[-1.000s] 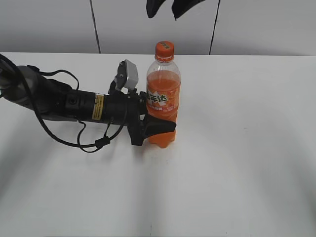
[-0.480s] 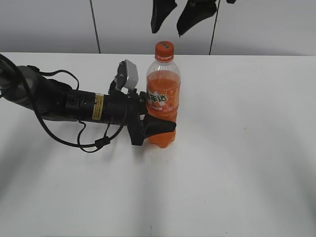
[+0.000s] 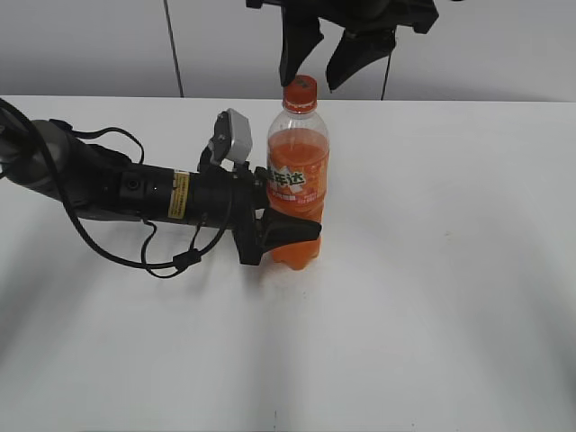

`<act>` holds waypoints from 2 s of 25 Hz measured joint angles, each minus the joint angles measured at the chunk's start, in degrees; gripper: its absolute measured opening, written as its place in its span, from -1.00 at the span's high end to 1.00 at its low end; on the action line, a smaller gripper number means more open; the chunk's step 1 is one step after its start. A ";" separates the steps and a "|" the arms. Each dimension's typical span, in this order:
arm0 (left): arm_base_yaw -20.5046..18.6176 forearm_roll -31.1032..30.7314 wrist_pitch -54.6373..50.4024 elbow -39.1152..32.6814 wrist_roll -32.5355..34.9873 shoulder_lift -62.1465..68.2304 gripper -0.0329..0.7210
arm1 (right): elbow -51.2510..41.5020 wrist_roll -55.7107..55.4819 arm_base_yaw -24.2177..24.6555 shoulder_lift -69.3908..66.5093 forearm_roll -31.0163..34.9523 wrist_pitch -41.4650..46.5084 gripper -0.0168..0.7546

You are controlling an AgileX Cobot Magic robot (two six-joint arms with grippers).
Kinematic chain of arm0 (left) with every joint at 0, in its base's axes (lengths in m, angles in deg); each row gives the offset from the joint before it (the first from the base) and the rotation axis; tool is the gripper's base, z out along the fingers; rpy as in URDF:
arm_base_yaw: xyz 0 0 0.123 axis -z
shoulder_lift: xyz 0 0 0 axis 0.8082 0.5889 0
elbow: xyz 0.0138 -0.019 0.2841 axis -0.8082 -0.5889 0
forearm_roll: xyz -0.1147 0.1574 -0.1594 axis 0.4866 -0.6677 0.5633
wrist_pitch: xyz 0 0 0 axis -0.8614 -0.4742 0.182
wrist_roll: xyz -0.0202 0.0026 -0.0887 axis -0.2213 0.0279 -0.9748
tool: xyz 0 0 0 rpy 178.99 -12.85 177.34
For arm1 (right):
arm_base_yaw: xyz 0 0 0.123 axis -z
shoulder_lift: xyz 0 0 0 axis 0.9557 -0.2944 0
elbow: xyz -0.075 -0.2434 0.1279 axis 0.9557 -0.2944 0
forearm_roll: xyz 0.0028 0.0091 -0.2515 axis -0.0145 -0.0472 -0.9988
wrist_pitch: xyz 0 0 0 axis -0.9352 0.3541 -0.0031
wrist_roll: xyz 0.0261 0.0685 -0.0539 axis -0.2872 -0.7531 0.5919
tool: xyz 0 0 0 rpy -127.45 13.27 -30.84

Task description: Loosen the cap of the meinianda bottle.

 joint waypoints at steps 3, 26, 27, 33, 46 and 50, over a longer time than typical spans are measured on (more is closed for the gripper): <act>0.00 0.00 0.00 0.00 -0.06 0.00 -0.17 | 0.00 -0.44 0.00 0.00 0.49 0.00 -0.02; 0.00 0.06 0.00 0.00 -0.11 0.00 -0.17 | 0.45 -0.73 0.00 -2.13 2.57 0.05 -0.02; 0.00 0.06 0.00 0.00 -0.11 0.00 -0.17 | 0.55 -0.73 0.00 -2.13 2.57 0.05 -0.02; 0.00 0.06 0.00 0.00 -0.11 0.00 -0.17 | 0.61 -0.75 0.00 -2.13 2.57 0.05 0.02; 0.00 0.11 -0.05 0.00 -0.21 0.00 -0.17 | 0.61 3.90 0.00 -2.13 1.54 0.11 0.22; 0.00 0.11 0.00 0.00 -0.21 0.00 -0.17 | 0.61 15.05 0.00 -2.13 1.54 0.11 0.23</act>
